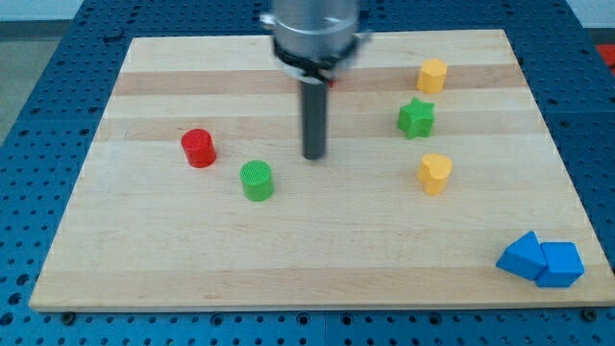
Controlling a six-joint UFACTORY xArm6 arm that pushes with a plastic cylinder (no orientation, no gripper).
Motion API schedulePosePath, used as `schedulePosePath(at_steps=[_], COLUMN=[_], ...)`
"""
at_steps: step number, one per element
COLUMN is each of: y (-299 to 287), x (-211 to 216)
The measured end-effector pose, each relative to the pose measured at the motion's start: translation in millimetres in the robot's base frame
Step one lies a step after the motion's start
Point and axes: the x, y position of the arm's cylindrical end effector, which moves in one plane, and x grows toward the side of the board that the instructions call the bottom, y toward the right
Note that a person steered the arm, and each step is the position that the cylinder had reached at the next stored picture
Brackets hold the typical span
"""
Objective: Move the red circle closer to the green circle
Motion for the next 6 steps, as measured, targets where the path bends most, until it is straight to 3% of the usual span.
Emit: schedulePosePath(at_steps=[1, 3, 6], y=[-73, -159, -149], x=[-25, -2, 63])
